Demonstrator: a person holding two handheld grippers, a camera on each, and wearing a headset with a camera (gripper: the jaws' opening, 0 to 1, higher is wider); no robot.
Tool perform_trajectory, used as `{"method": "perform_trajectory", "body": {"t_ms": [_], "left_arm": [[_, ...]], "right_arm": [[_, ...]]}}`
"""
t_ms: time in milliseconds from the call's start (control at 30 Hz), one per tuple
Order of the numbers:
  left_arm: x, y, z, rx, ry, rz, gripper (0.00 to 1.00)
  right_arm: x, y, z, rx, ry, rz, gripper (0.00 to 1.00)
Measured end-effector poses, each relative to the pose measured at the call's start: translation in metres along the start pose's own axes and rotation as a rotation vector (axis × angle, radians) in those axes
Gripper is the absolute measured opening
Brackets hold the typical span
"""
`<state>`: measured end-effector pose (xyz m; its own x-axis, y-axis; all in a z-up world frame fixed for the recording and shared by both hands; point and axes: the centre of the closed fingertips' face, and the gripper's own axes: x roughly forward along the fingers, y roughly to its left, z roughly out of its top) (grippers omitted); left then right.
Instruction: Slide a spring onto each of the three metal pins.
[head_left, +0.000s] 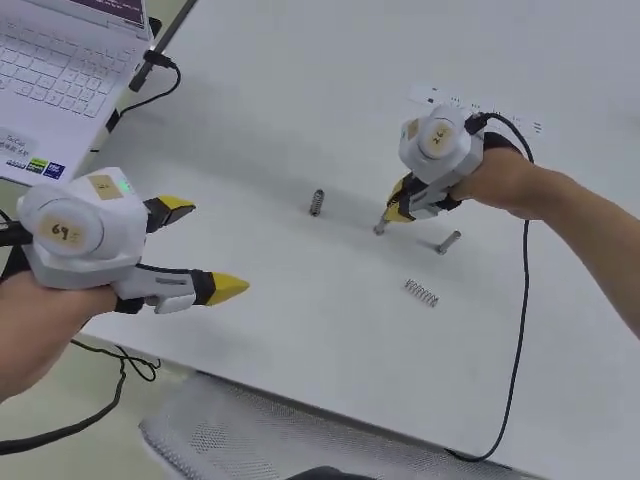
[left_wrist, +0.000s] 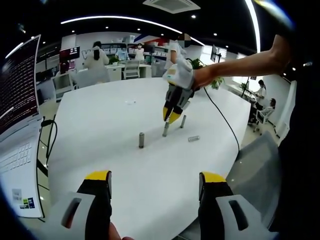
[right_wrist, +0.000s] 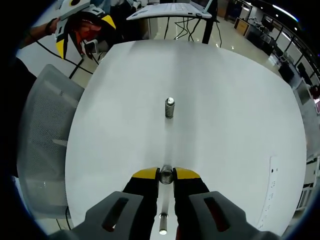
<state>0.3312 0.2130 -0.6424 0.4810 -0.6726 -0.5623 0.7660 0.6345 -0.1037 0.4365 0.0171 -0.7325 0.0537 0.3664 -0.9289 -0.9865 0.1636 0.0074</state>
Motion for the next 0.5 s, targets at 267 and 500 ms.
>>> {"method": "perform_trajectory", "body": {"t_ms": [267,500], "left_arm": [[-0.001,0.002,-0.001,-0.002,0.003,0.004,0.67],[-0.003,0.003,-0.001,-0.005,0.002,0.010,0.67]], "right_arm": [[0.010,-0.004,-0.003,-0.003,0.007,0.008,0.09],[0.018,-0.001,-0.008,-0.012,0.023,0.014,0.09]]}}
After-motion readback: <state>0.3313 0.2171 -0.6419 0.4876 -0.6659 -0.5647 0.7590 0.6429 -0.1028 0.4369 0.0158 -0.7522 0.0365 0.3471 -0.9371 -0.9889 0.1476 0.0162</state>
